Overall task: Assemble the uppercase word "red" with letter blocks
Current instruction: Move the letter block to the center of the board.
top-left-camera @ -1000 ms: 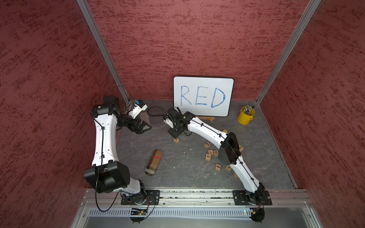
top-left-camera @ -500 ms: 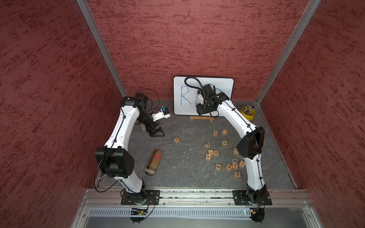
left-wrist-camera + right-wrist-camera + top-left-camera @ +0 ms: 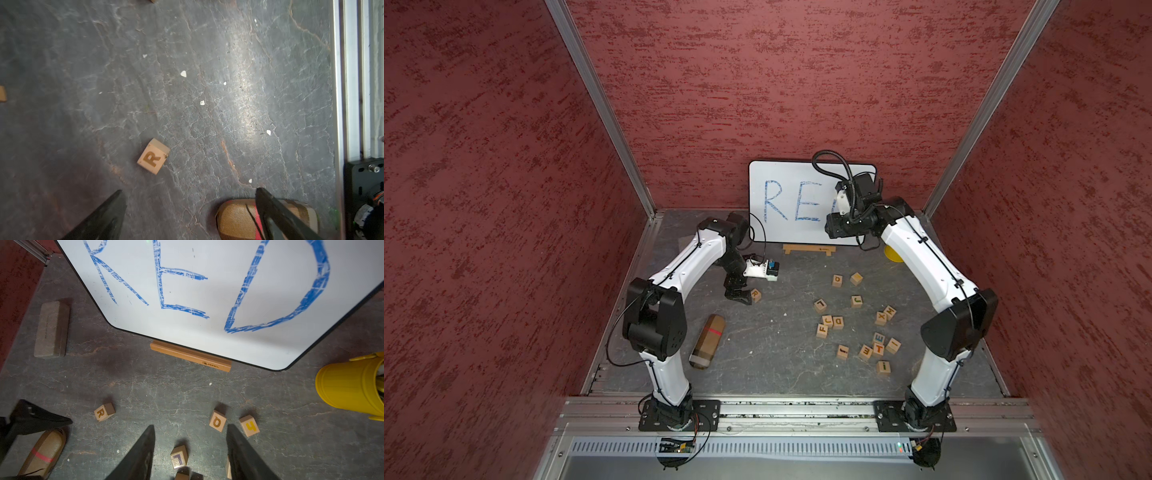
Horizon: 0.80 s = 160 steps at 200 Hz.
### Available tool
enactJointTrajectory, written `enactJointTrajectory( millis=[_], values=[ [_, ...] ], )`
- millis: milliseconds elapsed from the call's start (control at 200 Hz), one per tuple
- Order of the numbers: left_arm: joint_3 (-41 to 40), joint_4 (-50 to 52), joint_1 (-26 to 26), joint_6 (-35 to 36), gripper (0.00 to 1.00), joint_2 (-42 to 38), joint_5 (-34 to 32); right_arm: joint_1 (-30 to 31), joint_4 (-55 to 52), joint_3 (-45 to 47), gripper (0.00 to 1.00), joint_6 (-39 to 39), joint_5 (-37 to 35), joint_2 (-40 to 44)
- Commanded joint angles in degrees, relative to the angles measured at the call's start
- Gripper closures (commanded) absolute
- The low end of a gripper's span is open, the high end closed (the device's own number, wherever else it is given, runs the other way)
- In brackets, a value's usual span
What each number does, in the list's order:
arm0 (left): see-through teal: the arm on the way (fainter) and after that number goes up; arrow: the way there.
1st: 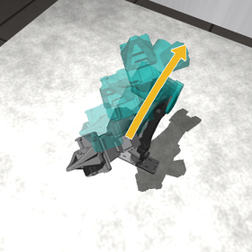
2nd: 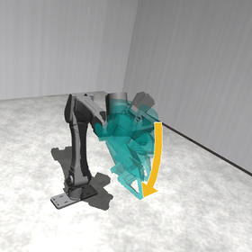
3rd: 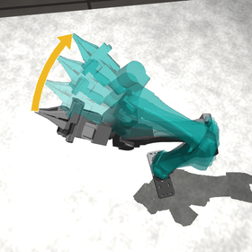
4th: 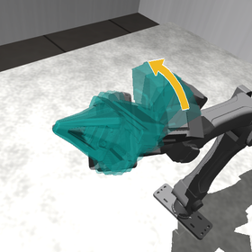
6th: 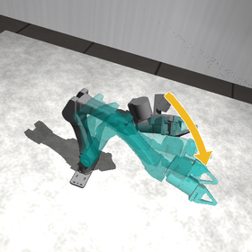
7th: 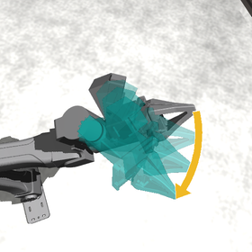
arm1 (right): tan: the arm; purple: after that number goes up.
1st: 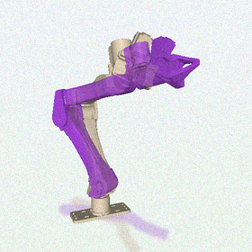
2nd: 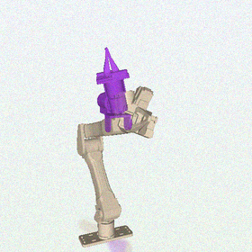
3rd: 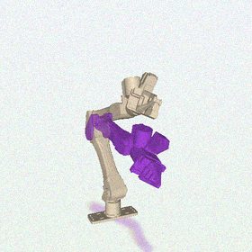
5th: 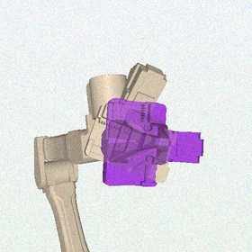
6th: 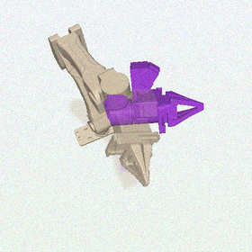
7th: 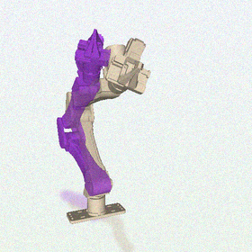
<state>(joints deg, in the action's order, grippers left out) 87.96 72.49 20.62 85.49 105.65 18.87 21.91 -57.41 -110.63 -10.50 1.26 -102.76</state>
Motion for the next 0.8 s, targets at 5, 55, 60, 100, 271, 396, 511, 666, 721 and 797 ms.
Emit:
enactJointTrajectory(
  millis=[5,55,60,100,271,396,511,666,721,797],
  values=[
    [-0.8,-4.9,0.2,8.7,0.06,2.7,-4.2,-0.4,3.2,2.1,0.43,-1.7,1.9,2.6],
    [0.7,-4.0,0.4,9.6,0.08,4.2,-4.3,-0.4,4.1,3.4,0.43,-1.9,1.9,3.4],
    [0.9,-3.9,0.4,9.6,0.08,4.4,-4.3,-0.4,4.2,3.6,0.43,-2.0,1.9,3.4],
    [2.3,-3.3,0.7,10.2,0.08,5.5,-4.3,-0.5,4.9,4.5,0.43,-2.1,1.8,3.8],
    [6.5,-4.6,0.8,11.8,0.08,9.7,-4.6,-0.5,6.9,7.5,0.43,-2.3,2.0,5.0],
    [9.2,-3.2,1.0,12.7,0.08,12.7,-5.0,-0.5,7.4,8.3,0.43,-1.8,2.1,5.0],
    [8.8,-3.8,1.9,13.5,0.14,13.8,-6.6,-0.6,7.2,8.2,0.43,-1.1,1.9,4.5],
    [8.9,-3.0,2.3,13.7,0.16,14.6,-7.5,-1.2,7.9,8.4,0.43,-0.6,2.2,4.3],
    [9.1,-3.3,2.2,13.5,0.16,14.9,-7.4,-1.4,8.1,8.3,0.43,-0.4,2.4,4.1],
    [9.1,-3.5,2.3,13.4,0.17,15.4,-7.4,-1.6,8.1,8.1,0.43,0.0,2.8,3.7]
  ],
)
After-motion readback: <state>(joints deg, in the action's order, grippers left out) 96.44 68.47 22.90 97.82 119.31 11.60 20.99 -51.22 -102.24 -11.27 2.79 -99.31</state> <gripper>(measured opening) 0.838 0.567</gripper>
